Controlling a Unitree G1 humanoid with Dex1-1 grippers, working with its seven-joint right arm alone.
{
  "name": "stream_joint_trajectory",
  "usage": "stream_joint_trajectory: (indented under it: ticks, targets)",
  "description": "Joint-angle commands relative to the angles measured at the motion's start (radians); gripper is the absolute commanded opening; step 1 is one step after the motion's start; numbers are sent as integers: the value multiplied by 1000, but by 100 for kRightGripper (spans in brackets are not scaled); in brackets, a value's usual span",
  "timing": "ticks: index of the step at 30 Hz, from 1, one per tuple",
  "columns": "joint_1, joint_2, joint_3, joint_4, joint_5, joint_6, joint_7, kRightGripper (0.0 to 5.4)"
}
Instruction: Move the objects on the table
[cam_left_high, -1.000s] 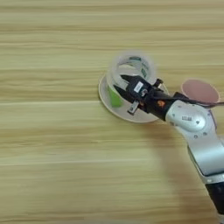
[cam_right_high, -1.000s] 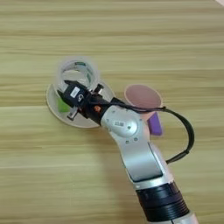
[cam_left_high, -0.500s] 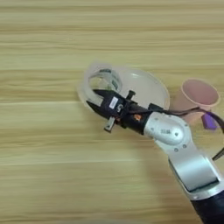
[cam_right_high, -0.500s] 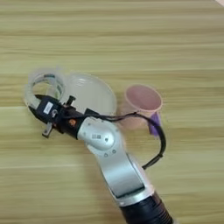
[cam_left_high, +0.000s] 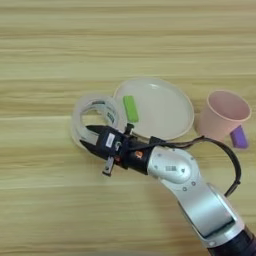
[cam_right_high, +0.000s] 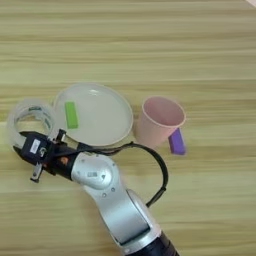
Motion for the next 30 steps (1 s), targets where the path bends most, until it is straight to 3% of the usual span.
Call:
stream_joint_trajectory:
  ticks: [1, 23, 24, 30]
  targets:
    - [-40, 10, -11, -37, 2, -40, -28, 133]
    - [-41, 13, -9, 86, 6, -78, -24, 133]
    - [-43, 12, -9, 93, 5, -79, -23, 169]
    - [-51, 12, -13, 115, 1, -86, -20, 241]
